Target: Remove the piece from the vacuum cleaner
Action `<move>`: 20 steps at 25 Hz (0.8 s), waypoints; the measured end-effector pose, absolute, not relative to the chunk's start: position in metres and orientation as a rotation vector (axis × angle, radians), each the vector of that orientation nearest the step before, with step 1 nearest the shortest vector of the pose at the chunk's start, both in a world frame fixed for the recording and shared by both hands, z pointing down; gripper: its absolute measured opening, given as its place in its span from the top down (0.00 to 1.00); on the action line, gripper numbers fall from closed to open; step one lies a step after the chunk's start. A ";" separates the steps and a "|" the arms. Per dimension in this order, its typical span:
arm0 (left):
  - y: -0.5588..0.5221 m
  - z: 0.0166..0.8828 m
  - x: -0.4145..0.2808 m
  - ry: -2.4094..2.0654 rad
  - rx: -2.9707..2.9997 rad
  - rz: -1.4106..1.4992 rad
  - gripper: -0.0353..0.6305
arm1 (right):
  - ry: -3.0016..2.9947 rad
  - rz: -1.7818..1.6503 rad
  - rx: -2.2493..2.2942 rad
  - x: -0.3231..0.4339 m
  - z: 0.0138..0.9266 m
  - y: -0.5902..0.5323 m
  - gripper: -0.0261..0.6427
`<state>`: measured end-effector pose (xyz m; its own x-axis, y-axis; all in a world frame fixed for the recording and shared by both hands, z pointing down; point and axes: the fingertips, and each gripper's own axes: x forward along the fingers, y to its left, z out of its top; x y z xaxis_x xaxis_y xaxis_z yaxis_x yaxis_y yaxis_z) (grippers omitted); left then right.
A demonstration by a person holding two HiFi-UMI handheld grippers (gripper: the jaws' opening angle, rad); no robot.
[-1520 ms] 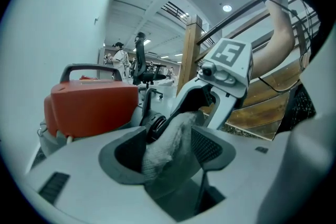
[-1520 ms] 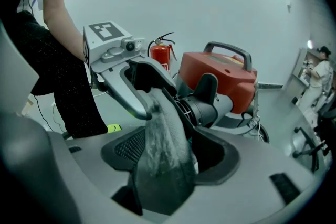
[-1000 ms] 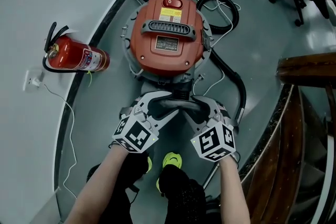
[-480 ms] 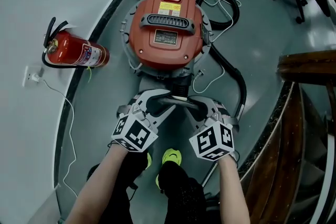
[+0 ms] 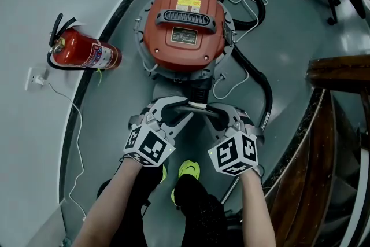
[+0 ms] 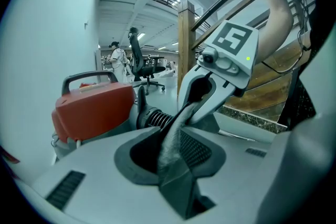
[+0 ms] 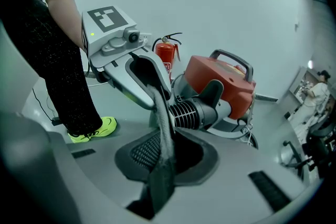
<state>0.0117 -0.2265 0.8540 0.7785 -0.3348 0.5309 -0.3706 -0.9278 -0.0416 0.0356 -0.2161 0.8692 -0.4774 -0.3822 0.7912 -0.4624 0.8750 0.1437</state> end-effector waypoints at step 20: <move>-0.184 0.859 0.008 -0.542 2.899 0.910 0.78 | -2.137 0.138 0.618 0.031 0.876 -0.171 0.87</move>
<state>0.0081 -0.1836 0.8593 0.7644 -0.3136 0.5633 -0.3460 -0.9368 -0.0521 0.0308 -0.1712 0.8758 -0.4873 -0.3793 0.7865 -0.4775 0.8699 0.1236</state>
